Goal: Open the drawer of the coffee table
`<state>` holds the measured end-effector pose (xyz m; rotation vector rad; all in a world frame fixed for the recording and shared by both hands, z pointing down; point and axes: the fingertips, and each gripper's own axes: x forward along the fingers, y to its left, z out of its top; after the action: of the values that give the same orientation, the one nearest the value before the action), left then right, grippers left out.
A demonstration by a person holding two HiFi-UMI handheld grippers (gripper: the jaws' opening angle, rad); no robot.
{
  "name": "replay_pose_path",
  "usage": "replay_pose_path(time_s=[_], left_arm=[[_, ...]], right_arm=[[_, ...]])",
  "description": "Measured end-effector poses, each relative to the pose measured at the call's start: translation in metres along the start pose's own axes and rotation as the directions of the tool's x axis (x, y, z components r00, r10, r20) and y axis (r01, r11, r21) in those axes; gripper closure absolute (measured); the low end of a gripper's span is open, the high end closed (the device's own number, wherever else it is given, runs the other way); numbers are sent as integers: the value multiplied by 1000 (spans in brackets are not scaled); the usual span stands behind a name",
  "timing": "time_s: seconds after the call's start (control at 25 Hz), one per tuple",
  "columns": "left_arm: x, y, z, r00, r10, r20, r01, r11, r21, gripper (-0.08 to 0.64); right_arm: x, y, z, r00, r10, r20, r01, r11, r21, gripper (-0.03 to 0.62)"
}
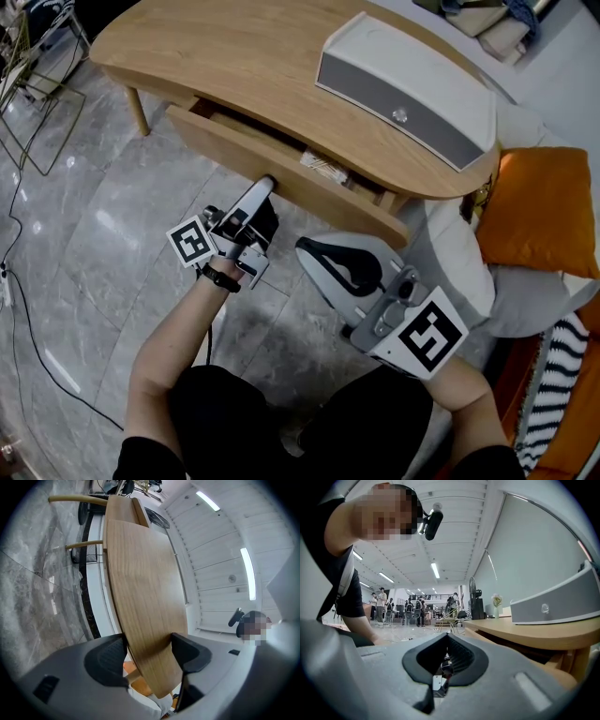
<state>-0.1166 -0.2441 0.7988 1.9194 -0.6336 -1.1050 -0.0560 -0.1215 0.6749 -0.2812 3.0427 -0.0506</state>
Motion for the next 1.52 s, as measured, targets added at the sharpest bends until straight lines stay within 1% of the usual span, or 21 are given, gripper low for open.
replay_pose_path(time_s=[0.28,0.48,0.6,0.76,1.2,1.52], left_arm=[[-11,-9,-4,1000,5,3,-5,1000,-2,275],[-22,-15,-7,1000,6,-8,-6,1000,-2,275],[-30,-19,-9,1000,6,-19,-6,1000,-3,275],[-38,-23,-11,1000,1,-12,-1,1000,-1,275],[-51,-32,-13,1000,-8,-6,8,1000,-24,276],[-63,-39,-16,1000,-12,-24,12,1000,-24,282]], right_arm=[[3,13,8,1000,23,19,-23,1000,-4,588],[12,26,13,997,68,38,-68,998,-9,588],[18,35,11,995,97,32,-97,995,-11,588],[24,45,9,991,130,25,-130,991,-17,588],[33,57,8,988,151,26,-150,989,-11,588],[37,61,9,986,166,31,-166,986,-6,588]])
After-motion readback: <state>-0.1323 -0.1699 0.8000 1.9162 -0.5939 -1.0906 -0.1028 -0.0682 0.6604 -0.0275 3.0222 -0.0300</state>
